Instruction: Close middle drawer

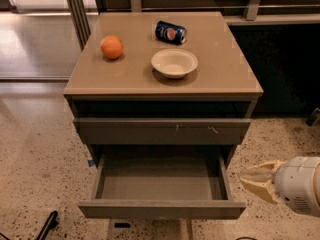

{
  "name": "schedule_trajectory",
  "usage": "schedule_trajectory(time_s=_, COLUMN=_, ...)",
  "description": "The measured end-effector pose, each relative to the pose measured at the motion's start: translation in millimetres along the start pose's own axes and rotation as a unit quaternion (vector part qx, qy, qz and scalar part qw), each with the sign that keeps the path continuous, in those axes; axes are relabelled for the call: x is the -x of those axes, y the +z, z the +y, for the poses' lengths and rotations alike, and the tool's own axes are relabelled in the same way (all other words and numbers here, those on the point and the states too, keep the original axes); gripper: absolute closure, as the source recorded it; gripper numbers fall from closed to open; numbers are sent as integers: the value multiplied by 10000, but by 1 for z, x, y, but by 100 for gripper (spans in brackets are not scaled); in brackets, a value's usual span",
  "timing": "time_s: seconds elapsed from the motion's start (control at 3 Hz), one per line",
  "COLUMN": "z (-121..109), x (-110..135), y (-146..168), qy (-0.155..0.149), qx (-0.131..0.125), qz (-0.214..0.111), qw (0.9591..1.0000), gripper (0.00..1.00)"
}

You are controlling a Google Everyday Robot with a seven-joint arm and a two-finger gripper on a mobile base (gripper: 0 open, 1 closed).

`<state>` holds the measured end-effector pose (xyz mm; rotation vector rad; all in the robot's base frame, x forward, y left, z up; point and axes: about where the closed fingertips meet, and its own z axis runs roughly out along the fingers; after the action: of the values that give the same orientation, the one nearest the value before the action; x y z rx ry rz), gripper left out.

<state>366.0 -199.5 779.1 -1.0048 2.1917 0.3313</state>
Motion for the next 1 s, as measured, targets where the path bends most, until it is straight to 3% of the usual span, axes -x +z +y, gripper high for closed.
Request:
schedule_trajectory(time_s=0.33, z=4, x=-30, y=18, qy=330, qx=-111, qz=127, qw=9993, gripper=100)
schedule_trajectory(time_s=0.67, z=16, x=-102, y=61, qy=1067, qx=-221, qz=536, qw=9926, gripper=100)
schedule_trajectory(time_s=1.0, z=28, x=-162, y=107, qy=1572, qx=-182, qz=878, qw=9835, gripper=100)
